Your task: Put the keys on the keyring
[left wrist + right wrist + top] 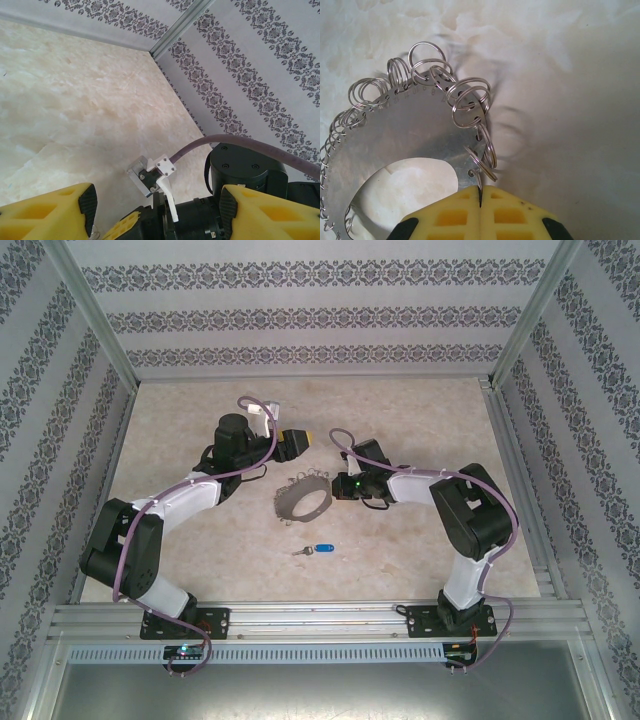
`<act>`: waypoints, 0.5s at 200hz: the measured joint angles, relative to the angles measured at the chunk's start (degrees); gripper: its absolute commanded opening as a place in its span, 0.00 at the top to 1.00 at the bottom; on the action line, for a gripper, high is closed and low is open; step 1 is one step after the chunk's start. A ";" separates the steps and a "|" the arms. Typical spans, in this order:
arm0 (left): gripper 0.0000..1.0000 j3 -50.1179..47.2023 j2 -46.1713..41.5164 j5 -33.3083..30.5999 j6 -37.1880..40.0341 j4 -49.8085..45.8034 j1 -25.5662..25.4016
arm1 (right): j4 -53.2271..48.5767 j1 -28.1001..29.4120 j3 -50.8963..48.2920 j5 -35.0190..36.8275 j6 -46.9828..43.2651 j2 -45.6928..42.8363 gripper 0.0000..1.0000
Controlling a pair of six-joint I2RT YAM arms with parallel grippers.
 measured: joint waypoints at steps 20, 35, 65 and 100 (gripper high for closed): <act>0.33 0.00 0.00 0.00 0.02 -0.02 0.00 | 0.55 0.00 0.00 -0.07 0.02 0.31 0.96; 0.33 0.00 0.00 0.00 0.02 -0.02 0.00 | 1.11 0.00 0.00 -0.39 0.20 0.63 0.86; 0.32 0.00 0.00 0.00 0.02 0.00 0.00 | 1.55 -0.02 0.00 -0.48 0.42 1.53 0.88; 0.31 0.00 0.00 0.00 0.02 0.00 0.00 | 1.79 -0.35 0.00 -0.87 0.46 1.57 0.94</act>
